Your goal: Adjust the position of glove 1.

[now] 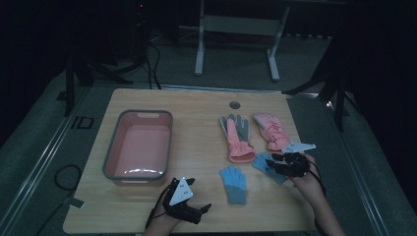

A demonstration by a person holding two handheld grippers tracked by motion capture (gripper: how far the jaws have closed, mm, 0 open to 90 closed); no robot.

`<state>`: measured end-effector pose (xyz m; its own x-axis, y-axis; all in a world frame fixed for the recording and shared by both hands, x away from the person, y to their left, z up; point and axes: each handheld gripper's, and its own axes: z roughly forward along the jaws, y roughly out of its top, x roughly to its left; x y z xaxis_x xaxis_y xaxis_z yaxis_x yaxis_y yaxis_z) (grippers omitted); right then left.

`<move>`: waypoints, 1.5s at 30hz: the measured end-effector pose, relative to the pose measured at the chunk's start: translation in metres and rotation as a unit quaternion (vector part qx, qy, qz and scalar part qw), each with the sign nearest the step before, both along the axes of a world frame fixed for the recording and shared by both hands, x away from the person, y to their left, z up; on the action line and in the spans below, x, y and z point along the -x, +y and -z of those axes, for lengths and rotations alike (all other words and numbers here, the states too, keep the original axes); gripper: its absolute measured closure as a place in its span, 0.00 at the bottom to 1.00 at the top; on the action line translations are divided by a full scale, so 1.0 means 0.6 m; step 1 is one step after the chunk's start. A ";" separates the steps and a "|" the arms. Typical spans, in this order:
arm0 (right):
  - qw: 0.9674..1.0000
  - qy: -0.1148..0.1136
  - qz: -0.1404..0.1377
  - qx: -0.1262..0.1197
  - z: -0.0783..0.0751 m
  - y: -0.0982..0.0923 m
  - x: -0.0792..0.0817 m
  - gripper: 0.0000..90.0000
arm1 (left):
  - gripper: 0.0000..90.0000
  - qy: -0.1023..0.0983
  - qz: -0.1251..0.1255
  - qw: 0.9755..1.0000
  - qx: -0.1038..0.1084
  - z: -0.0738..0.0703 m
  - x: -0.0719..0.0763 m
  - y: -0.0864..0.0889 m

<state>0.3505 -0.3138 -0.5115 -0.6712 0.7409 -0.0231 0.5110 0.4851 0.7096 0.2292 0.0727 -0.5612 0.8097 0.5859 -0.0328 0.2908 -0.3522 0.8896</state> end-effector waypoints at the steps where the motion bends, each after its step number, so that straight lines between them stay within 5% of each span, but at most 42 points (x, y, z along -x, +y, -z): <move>1: 1.000 0.001 0.003 0.000 0.005 -0.002 -0.001 0.66 | 0.02 0.000 0.000 1.000 0.000 0.000 0.000 0.000; 6: 1.000 0.021 0.001 -0.015 0.027 -0.009 -0.002 0.66 | 0.02 0.001 0.000 1.000 -0.002 0.000 0.000 0.000; 10: 0.999 0.036 0.000 0.017 0.045 -0.007 -0.008 0.66 | 0.02 0.000 -0.001 1.000 -0.001 0.000 0.000 0.000; 13: 0.999 0.037 0.004 -0.011 0.056 -0.015 -0.009 0.69 | 0.02 0.001 -0.001 1.000 -0.001 0.000 0.000 0.000; 16: 0.999 0.029 0.007 -0.018 0.060 -0.015 -0.005 0.73 | 0.02 0.001 0.000 1.000 -0.002 0.000 -0.001 0.000; 18: 0.999 0.029 0.011 -0.025 0.061 -0.017 -0.001 0.88 | 0.02 0.000 -0.001 1.000 -0.001 0.000 0.000 0.000; 21: 0.997 0.039 0.049 -0.046 0.050 -0.014 0.010 0.96 | 0.02 -0.004 -0.002 1.000 0.000 0.000 0.002 0.001; 23: 0.996 0.022 0.083 -0.035 0.024 -0.007 0.029 0.96 | 0.02 -0.002 -0.002 1.000 0.001 0.000 0.001 0.001; 28: 0.989 -0.026 0.137 -0.050 -0.049 -0.007 0.075 0.97 | 0.02 -0.003 0.001 1.000 -0.001 0.000 0.002 0.001; 32: 0.982 -0.024 0.174 -0.070 -0.073 -0.008 0.104 0.97 | 0.02 -0.003 0.001 1.000 -0.004 0.000 0.002 -0.001; 38: 0.967 -0.016 0.240 -0.086 -0.057 0.013 0.128 0.97 | 0.02 -0.001 -0.002 1.000 -0.002 0.000 0.001 -0.001; 42: 0.954 -0.013 0.281 -0.104 -0.034 0.031 0.145 0.97 | 0.02 -0.001 -0.001 1.000 -0.004 0.000 0.001 -0.001; 45: 0.948 -0.016 0.305 -0.095 -0.016 0.040 0.152 0.97 | 0.02 -0.002 -0.001 1.000 -0.003 0.000 0.002 0.000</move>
<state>0.2591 -0.2901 -0.5022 -0.1185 0.9835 0.1366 0.6316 -0.0315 0.7747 0.2282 0.0726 -0.5611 0.8082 0.5883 -0.0266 0.2887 -0.3566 0.8885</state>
